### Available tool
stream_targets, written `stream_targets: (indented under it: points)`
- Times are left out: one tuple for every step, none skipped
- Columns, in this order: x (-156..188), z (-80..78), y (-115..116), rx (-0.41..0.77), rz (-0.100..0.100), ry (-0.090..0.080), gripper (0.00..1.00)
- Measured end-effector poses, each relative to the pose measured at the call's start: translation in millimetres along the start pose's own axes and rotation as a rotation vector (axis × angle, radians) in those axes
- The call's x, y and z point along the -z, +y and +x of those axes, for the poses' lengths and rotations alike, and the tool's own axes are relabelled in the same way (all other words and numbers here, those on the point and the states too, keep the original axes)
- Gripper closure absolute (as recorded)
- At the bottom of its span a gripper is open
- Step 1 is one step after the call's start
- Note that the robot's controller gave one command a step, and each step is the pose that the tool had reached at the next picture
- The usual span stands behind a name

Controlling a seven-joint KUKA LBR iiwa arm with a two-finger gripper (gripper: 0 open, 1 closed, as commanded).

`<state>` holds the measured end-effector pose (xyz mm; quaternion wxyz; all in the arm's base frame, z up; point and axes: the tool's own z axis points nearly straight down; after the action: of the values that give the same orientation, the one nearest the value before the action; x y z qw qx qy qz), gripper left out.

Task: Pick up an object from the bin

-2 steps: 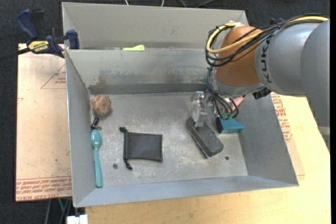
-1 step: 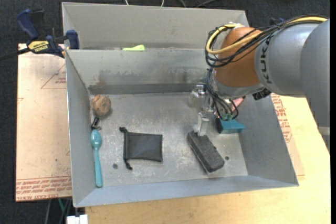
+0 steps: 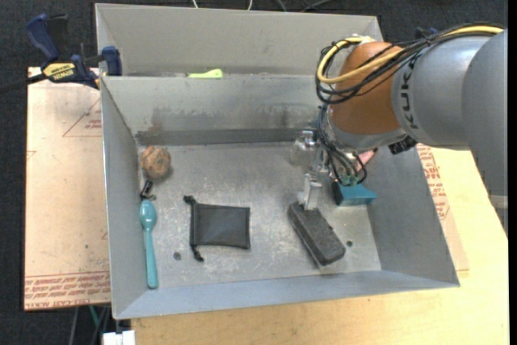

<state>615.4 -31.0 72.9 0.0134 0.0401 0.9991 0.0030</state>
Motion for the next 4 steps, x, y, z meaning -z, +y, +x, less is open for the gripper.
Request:
stream_targets:
  points:
    - [41.3, 21.8, 51.3, 0.096, 0.001, 0.006, 0.0]
    - [85.0, 8.1, 99.1, 0.14, 0.0, 0.002, 0.0]
    - [55.2, 59.8, 139.8, 0.13, -0.001, 0.004, 0.0]
    - [46.9, 66.1, 166.9, 0.261, -0.003, -0.012, 0.0]
